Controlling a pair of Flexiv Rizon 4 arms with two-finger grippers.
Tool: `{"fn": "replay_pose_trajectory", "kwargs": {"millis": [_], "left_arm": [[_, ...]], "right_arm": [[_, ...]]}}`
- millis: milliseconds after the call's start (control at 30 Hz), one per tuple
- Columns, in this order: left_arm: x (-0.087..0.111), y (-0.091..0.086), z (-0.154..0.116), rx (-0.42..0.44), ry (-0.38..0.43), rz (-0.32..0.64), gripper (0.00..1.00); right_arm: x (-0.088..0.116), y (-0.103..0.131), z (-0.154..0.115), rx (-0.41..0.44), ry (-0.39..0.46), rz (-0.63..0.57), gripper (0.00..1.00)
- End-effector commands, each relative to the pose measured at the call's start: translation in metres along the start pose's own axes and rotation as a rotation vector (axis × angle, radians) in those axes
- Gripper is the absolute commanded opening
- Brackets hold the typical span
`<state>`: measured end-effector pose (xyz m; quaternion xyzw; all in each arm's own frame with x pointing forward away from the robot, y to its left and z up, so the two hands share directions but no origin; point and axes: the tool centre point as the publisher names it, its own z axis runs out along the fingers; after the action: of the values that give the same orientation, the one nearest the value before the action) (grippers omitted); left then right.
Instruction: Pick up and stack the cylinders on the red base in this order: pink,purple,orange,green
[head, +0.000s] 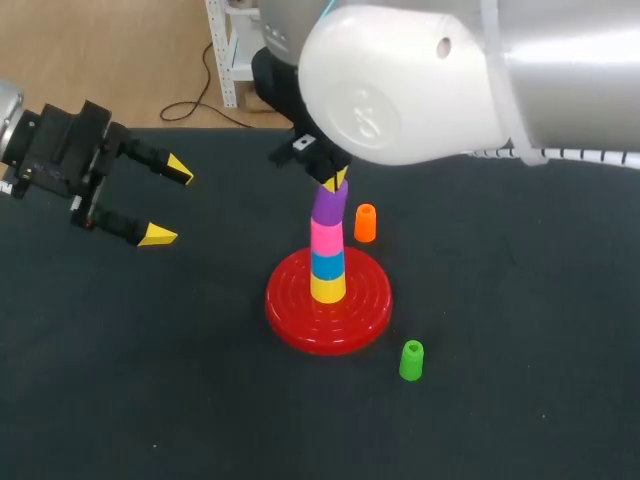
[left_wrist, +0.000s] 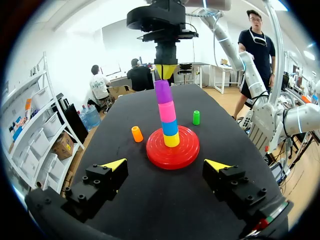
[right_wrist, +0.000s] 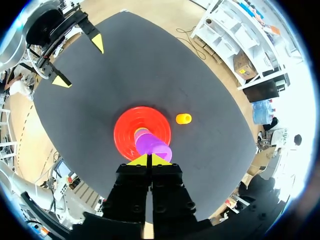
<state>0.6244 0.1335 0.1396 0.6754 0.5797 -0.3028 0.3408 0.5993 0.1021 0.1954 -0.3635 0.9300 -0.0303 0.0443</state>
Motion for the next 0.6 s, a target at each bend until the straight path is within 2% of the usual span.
{"fn": "replay_pose_trajectory", "kwargs": {"millis": [33,300,333,400,500,600], "left_arm": [[0.0012,0.0002,-0.0002,0.0,-0.003,0.003,1.0],[0.0012,0.0002,-0.0002,0.0,-0.003,0.003,1.0],[0.0012,0.0002,-0.0002,0.0,-0.003,0.003,1.0],[0.0012,0.0002,-0.0002,0.0,-0.003,0.003,1.0],[0.0012,0.0002,-0.0002,0.0,-0.003,0.003,1.0],[0.0012,0.0002,-0.0002,0.0,-0.003,0.003,1.0]], "right_arm": [[0.0014,0.0019,0.0049,0.002,-0.001,0.0,0.0],[0.0004,0.0055,0.0039,-0.004,-0.001,-0.006,0.0],[0.0003,0.0057,0.0038,-0.004,-0.001,-0.007,0.04],[0.0002,0.0058,0.0036,-0.003,-0.003,-0.008,0.28],[0.0001,0.0055,0.0031,-0.003,-0.004,-0.008,0.39],[0.0001,0.0053,0.003,-0.003,-0.003,-0.006,0.44]]}}
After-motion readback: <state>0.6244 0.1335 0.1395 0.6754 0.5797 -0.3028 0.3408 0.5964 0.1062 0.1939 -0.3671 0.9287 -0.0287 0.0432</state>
